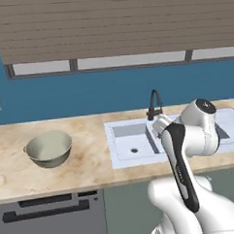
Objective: Gather the eggs and milk located in the vicinity of the sink area and place them right next to the bowl.
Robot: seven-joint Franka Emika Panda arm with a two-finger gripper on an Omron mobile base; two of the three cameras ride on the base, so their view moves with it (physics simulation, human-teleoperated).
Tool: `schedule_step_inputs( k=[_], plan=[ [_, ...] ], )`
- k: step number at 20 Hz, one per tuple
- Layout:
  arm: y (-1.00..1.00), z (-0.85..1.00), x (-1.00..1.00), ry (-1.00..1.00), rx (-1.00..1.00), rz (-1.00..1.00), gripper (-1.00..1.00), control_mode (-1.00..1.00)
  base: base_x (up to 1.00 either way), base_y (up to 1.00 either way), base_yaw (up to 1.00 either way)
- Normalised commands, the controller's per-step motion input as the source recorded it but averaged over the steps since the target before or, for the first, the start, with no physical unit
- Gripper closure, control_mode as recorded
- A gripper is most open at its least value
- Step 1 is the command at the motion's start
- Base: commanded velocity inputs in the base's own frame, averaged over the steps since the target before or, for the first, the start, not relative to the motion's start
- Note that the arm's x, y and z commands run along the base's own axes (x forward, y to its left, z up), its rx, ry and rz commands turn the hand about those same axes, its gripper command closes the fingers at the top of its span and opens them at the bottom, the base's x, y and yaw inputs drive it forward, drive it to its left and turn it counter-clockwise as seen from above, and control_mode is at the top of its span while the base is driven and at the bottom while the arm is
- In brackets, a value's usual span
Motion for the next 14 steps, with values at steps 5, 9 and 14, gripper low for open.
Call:
schedule_step_inputs(
  k=[5, 9, 14],
  plan=[
    [0.0, 0.0, 0.0, 0.0, 0.0, 0.0, -1.0, 1.0, 0.25, -0.87, 0.06],
    [0.0, 0.0, 0.0, 0.0, 0.0, 0.0, -1.0, 1.0, 0.25, -0.85, 0.06],
    [0.0, 0.0, 0.0, 0.0, 0.0, 0.0, -1.0, 1.0, 0.16, -0.79, 0.06]
  ],
)
